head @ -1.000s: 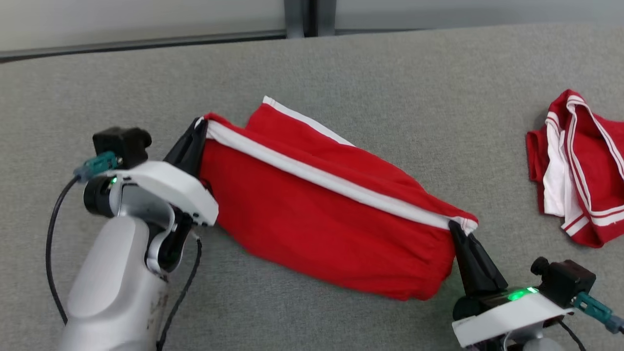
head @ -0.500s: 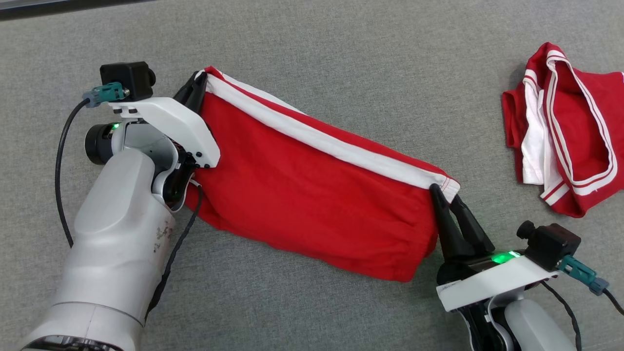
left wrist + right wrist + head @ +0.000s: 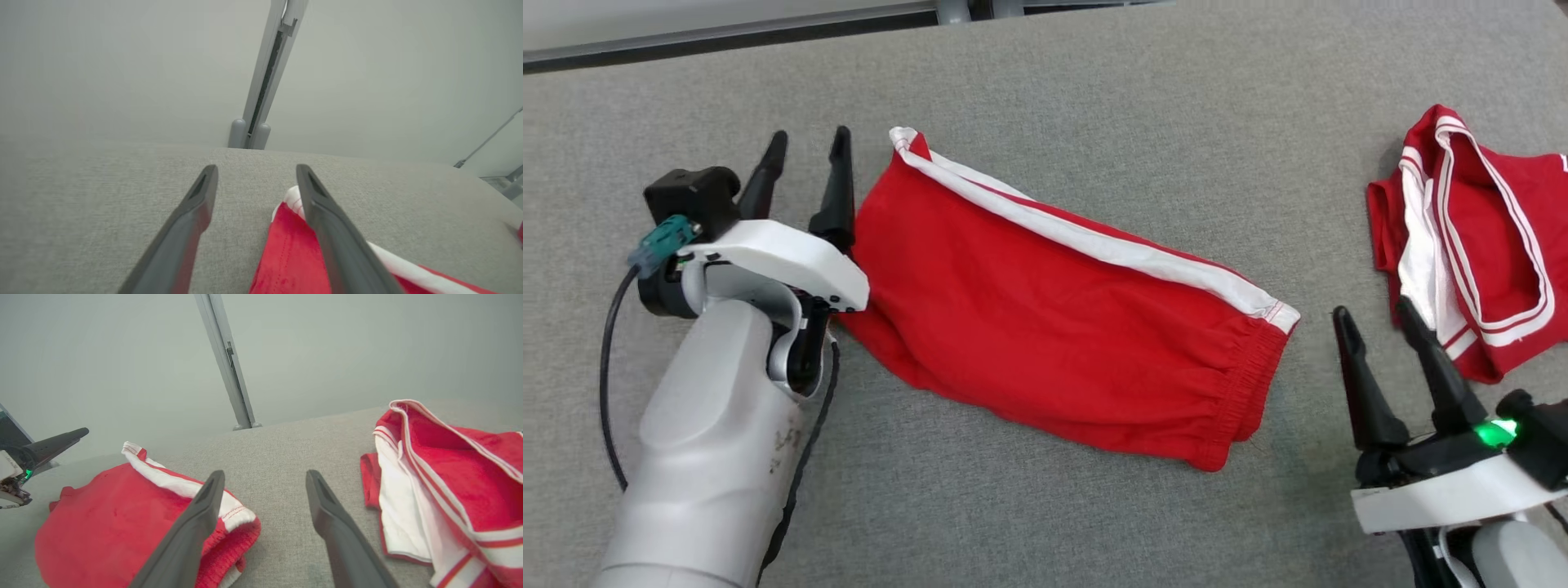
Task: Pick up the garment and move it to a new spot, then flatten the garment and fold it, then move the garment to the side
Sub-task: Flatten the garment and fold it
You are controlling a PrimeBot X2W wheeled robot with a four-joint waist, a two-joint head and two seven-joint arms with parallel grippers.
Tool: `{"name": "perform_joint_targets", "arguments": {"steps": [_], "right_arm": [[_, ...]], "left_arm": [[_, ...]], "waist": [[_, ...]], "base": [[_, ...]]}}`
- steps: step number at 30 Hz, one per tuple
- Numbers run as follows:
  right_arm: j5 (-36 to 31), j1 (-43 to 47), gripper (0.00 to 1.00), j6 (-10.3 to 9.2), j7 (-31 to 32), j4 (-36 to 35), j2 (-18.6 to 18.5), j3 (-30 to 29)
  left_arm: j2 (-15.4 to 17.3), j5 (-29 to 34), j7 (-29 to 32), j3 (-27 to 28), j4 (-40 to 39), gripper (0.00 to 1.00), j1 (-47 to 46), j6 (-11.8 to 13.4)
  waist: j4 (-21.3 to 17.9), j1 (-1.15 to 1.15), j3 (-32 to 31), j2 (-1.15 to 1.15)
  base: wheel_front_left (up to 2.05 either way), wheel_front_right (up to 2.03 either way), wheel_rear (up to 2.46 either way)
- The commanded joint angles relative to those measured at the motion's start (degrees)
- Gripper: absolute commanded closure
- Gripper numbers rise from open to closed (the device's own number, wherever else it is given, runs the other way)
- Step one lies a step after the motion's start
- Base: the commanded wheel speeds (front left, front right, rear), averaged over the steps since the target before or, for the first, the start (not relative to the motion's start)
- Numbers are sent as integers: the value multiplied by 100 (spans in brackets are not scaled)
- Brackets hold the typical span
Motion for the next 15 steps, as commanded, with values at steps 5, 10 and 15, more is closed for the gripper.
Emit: {"name": "perform_joint_targets", "arguments": {"steps": [5,10,15], "right_arm": [[-718,242,0,-3,200,-623,9,-634],[-1014,384,0,-3,471,-878,32,-881],[-1142,596,0,-3,662,-964,56,-960]], "left_arm": [[137,620,-23,653,-2110,0,1260,498],[127,1018,-23,962,-3428,0,2381,717],[220,1275,-25,1002,-4138,0,3276,858]], "waist": [[296,0,-393,0],[469,0,-677,0],[558,0,-930,0]], "base": [[0,0,0],[0,0,0],[0,0,0]]}}
